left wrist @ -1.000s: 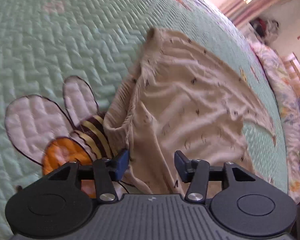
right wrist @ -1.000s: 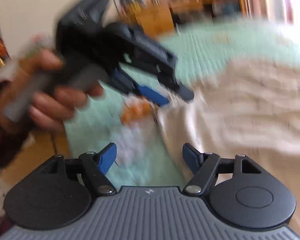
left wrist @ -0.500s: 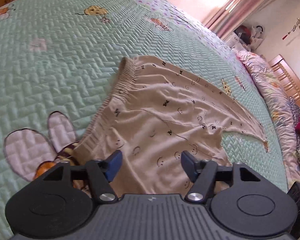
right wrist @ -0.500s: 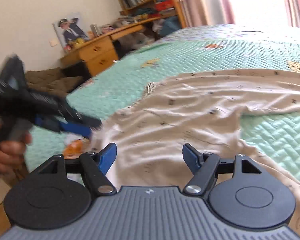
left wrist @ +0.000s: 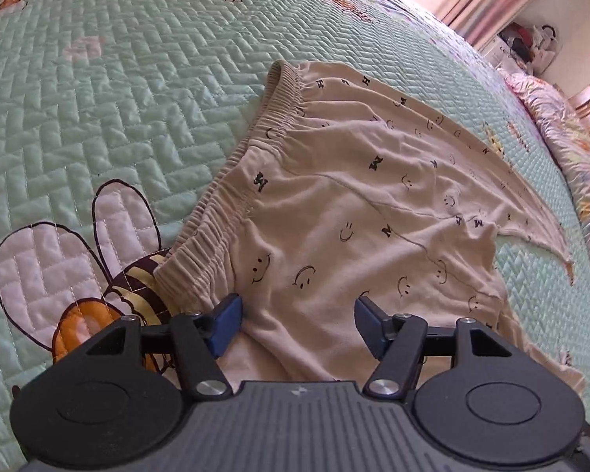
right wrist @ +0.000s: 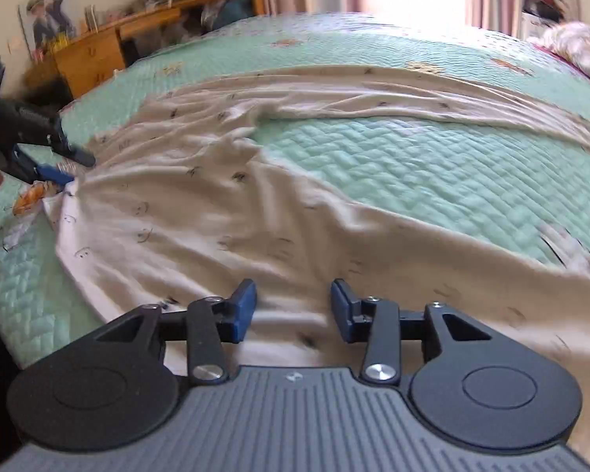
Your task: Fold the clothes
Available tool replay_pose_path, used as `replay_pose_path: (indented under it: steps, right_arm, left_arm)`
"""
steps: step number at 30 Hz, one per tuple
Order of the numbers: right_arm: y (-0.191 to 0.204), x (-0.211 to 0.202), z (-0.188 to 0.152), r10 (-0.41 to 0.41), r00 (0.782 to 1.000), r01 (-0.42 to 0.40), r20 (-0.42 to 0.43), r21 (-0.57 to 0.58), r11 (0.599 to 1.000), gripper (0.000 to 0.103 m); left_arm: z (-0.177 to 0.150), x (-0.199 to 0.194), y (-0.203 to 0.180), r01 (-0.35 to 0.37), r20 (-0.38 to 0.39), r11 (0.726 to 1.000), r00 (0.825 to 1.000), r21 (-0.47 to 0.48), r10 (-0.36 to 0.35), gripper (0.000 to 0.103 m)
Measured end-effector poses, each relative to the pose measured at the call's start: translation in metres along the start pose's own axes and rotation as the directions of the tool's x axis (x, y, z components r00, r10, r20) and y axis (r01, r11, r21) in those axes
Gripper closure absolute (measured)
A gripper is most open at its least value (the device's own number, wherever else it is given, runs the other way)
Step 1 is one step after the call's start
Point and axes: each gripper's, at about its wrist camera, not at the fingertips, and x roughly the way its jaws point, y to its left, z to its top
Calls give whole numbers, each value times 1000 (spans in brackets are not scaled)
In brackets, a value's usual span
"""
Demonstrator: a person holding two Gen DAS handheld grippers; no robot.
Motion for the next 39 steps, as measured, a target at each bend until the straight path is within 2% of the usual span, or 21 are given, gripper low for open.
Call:
replay_pose_path:
  steps: [3,4,5,6,9,10,12,14,16,18,20,22,23,26,27,28,31,33,35,37,39]
  right_arm:
    - [-68,-27,-9,-10,1000,8,11,181,983,82]
    - [-93,-35,-16,-3,1000,-1,14,256,967,86]
    - [-117,-43,-24,-25,1000,17,18,324,946,100]
    - [-136,-53,-32,-49,999,37,22,382,923,103]
    - [-182,-86,-53,-122,992,86,35,521,849,103]
    - [-183,-93,-53,-168,985,122,39,531,839,96]
    - [-172,-102,-47,-217,972,147,86,499,854,89]
    - [-163,-105,-44,-164,972,70,167,463,884,88]
    - [-159,-107,-40,-105,970,2,220,423,906,82]
    - [-166,-105,-41,-121,967,22,223,404,915,78]
    - [-190,-98,-50,-171,967,71,188,444,893,78]
    - [-220,-93,-62,-243,961,155,129,474,867,81]
    - [-234,-96,-68,-278,953,184,120,497,848,103]
    - [-260,-118,-76,-388,913,253,123,576,777,103]
    - [-263,-125,-78,-424,898,280,121,587,760,93]
    - [-261,-129,-77,-428,895,276,124,598,752,91]
    - [-239,-130,-68,-261,940,115,218,518,847,88]
    - [-222,-118,-57,-179,957,62,228,442,895,85]
    - [-216,-101,-45,-123,969,32,212,387,921,84]
    - [-232,-85,-41,-203,967,124,154,413,902,83]
    - [-263,-80,-47,-223,963,121,152,499,858,103]
  left_arm:
    - [0,1,-5,-30,-3,999,1000,16,30,37]
    - [1,1,-5,-34,-3,999,999,9,34,37]
    - [1,1,-6,-39,-5,999,999,7,39,37]
    - [2,2,-6,-44,-5,999,999,7,44,37]
    - [0,1,-11,-69,0,997,998,14,69,37]
    - [0,0,-13,-79,6,997,997,14,79,37]
    - [-2,-6,-20,-86,25,996,996,0,86,37]
    - [-4,-13,-27,-89,45,996,995,-12,89,37]
    - [-10,-21,-44,-24,61,1000,998,9,23,37]
    - [-18,-22,-64,49,53,998,997,43,-51,36]
    - [-28,-17,-86,110,31,991,993,80,-113,34]
    - [-36,-1,-103,84,14,991,996,103,-86,37]
    - [-40,7,-112,71,5,991,997,115,-72,41]
    - [-39,21,-107,43,16,998,999,37,-44,45]
    - [-38,23,-103,38,23,999,999,4,-38,45]
    - [-38,21,-104,44,30,999,999,2,-44,45]
    - [-43,14,-116,81,33,996,996,37,-83,45]
    - [-51,15,-140,169,-4,980,986,106,-170,44]
    - [-57,25,-165,172,-20,968,985,180,-172,38]
    - [-54,43,-173,115,-18,975,993,191,-113,39]
    - [-46,62,-170,51,-11,986,999,157,-50,55]
